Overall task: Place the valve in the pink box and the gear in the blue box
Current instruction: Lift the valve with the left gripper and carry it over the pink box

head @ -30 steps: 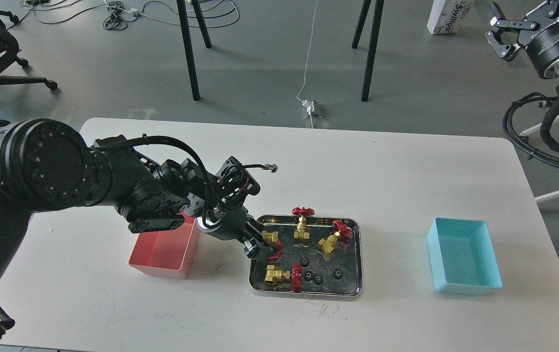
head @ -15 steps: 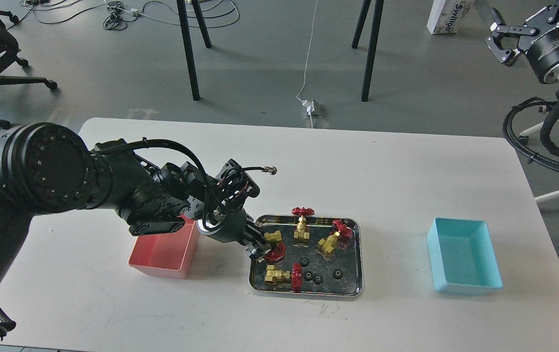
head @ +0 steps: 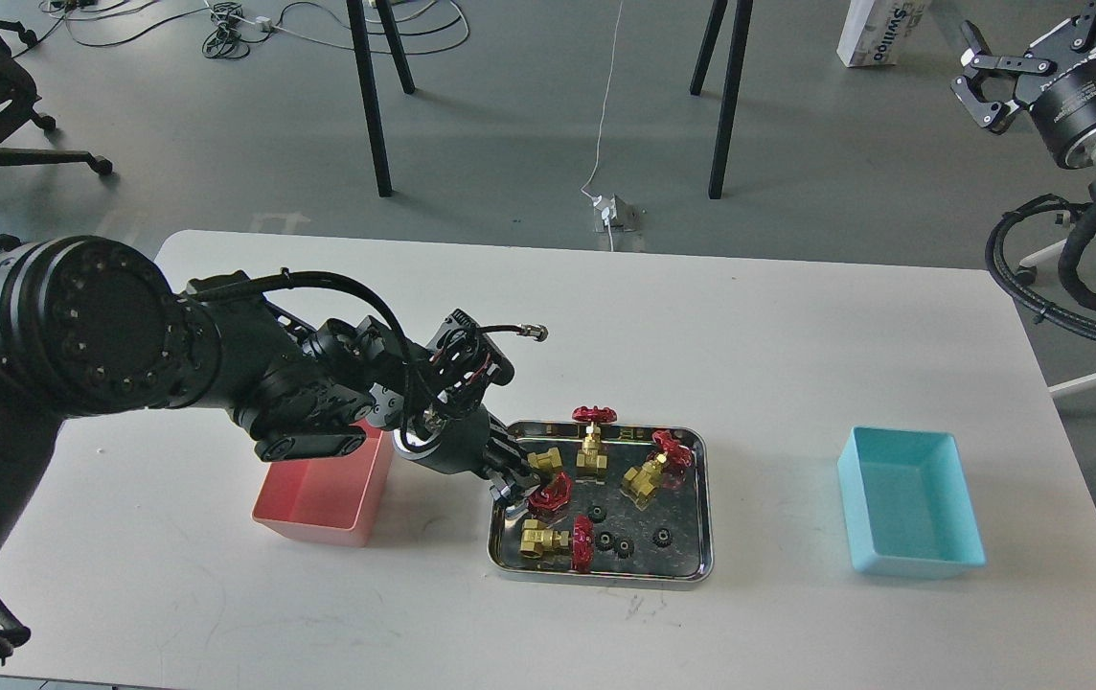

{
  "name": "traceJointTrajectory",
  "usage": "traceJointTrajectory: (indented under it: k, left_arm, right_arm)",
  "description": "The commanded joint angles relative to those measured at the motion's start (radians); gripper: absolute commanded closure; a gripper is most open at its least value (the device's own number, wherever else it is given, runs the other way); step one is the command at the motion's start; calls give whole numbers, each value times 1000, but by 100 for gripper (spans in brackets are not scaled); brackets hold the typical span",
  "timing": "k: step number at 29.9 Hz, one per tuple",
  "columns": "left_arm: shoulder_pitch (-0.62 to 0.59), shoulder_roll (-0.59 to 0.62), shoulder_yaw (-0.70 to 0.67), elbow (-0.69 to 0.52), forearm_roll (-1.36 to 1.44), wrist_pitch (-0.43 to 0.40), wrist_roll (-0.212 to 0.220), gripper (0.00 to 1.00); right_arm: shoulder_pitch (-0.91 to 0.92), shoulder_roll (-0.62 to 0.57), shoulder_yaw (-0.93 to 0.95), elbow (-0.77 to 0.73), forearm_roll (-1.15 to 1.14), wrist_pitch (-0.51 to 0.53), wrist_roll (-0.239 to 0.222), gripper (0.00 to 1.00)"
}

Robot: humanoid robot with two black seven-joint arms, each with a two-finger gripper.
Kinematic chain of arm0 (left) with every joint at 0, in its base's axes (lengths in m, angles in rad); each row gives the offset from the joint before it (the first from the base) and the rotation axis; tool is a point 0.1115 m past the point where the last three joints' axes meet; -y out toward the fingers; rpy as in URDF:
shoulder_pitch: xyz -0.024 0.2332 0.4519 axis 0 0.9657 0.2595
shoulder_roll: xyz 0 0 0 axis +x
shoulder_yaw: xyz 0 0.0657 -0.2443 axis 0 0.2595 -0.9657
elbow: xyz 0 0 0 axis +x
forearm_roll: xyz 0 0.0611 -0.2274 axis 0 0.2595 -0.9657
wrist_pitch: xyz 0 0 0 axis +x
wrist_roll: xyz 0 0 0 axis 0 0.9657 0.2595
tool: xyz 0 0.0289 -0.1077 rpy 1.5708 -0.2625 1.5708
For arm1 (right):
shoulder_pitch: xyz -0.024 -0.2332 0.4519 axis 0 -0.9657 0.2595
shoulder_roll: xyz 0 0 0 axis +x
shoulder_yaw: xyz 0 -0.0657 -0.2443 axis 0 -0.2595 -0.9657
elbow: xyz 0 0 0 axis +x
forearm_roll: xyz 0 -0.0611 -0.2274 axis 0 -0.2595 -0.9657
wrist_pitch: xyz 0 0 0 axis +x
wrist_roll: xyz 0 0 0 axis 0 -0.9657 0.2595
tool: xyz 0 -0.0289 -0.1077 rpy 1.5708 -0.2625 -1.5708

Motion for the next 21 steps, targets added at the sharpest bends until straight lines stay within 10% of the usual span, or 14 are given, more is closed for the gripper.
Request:
traceJointTrajectory:
  k: [1,8,21]
  left_arm:
    - [-38,2,-8,-27,5,0,0,91]
    - [-193,156,-65,-195,-3,3,0,92]
    - [-281,810,-149,-456,110,40,0,92]
  right_arm:
    - [-2,0,3,0,0,0,0,1]
    - [-2,0,9,0,0,0,0,1]
    - [148,49,3,31,-2,-170,-15,1]
